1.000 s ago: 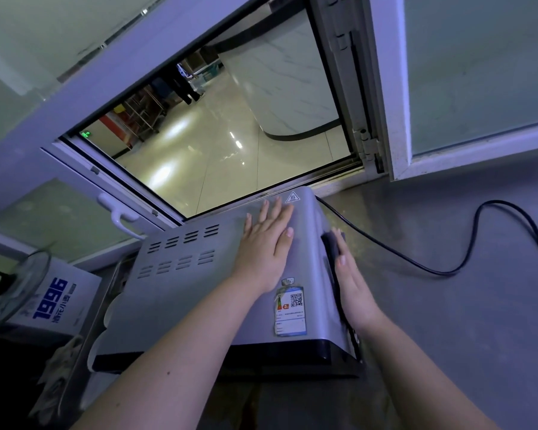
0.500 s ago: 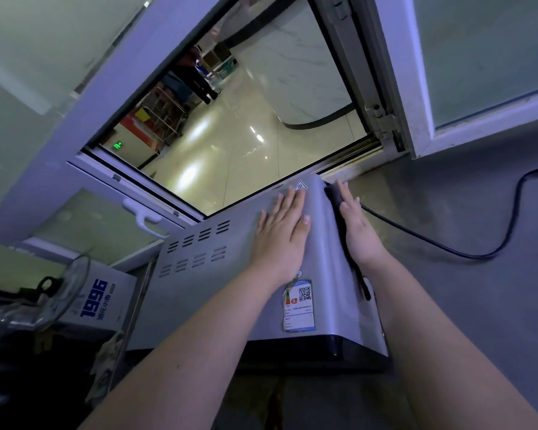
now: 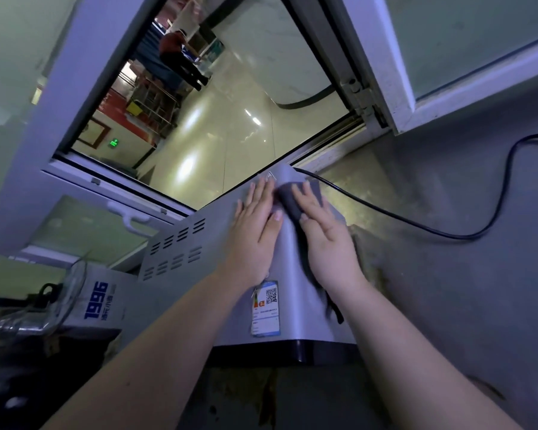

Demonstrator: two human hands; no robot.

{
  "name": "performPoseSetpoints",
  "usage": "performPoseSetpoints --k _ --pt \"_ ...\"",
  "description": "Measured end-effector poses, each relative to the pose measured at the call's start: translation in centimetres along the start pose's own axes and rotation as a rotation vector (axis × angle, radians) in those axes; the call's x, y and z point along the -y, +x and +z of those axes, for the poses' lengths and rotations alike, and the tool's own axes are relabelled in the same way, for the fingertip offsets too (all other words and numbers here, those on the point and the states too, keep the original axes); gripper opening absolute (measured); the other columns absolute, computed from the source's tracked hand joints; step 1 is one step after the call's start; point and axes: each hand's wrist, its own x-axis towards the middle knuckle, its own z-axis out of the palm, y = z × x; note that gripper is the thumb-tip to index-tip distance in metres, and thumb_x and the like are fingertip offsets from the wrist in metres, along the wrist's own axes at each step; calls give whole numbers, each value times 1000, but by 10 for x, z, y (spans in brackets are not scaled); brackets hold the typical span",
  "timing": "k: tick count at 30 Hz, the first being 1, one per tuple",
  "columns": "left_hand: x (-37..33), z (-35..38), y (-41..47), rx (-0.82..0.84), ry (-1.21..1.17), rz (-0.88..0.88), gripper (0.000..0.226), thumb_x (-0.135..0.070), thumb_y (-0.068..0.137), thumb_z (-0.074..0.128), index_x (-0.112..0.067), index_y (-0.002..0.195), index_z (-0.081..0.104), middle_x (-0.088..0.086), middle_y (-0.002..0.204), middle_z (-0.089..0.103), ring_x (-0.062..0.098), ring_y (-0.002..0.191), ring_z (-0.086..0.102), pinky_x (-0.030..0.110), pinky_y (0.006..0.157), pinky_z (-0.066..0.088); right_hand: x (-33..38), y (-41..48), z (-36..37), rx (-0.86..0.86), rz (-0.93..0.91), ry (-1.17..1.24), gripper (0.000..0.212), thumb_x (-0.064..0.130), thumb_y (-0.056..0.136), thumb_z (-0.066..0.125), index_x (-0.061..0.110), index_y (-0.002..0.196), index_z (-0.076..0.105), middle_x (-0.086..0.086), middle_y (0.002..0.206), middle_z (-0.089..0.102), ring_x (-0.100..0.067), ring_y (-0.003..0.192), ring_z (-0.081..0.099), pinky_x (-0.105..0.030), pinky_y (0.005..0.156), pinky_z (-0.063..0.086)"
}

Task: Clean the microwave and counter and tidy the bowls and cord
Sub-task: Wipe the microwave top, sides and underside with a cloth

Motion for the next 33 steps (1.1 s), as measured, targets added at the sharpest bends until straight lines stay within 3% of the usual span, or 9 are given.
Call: performPoseSetpoints --k 2,6,11,15,19,23,28,30,33 --pt "0 0 1 10 0 -6 57 -33 100 23 -23 154 12 -11 160 2 -1 146 -7 39 121 -2 4 9 0 64 -60 -30 49 8 94 35 36 133 47 6 149 36 -1 144 18 -23 120 3" --pt "-1 -1 0 22 -10 -11 55 -30 102 25 -24 154 9 -16 159 0 -3 145 -6 43 122 3 -23 39 -14 15 101 -19 45 8 101 36 27 142 44 9 153 32 -2 144 17 -36 122 7" --pt "-3 -2 0 21 -11 -17 55 -29 102 26 -25 154 8 -17 158 0 -4 145 -5 43 121 3 -33 7 -21 29 220 -139 38 49 95 36 63 130 38 29 151 27 -12 147 12 -58 115 -10" --pt "-3 -1 0 28 -7 -24 56 -31 102 25 -25 154 7 -19 157 -2 -5 144 -7 41 122 1 -21 -36 -20 98 105 -223 37 64 90 27 76 124 26 34 152 19 -8 146 13 -49 117 -4" --pt "-1 0 1 13 -14 -25 56 -32 101 26 -24 154 10 -15 159 1 -3 145 -5 42 122 2 -41 17 -18 67 79 -202 40 68 89 24 68 129 31 23 154 26 -11 146 18 -49 119 11" --pt "-4 -1 -1 14 -29 -35 56 -31 101 26 -26 154 10 -15 160 2 -4 145 -5 40 122 1 -72 65 -28 55 247 -154 56 72 85 24 58 138 33 29 154 21 -4 147 8 -45 121 5" --pt "-5 -1 -1 6 -23 -29 56 -33 100 25 -26 154 11 -14 161 4 -4 145 -3 40 121 0 -72 46 -30 11 388 -182 64 77 77 24 62 140 22 35 152 17 -16 149 4 -51 118 5" --pt "-3 -1 0 4 -20 -25 57 -34 99 25 -26 154 11 -13 161 4 -3 145 -2 40 121 0 -49 32 -21 -4 306 -246 69 76 77 22 56 143 21 30 154 18 -15 148 11 -49 119 8" --pt "3 1 4 -22 -51 -16 57 -37 99 26 -24 154 18 -9 161 9 1 147 1 43 121 4 -16 10 -1 89 32 -309 55 70 86 18 61 141 22 29 156 15 -10 148 9 -42 119 5"
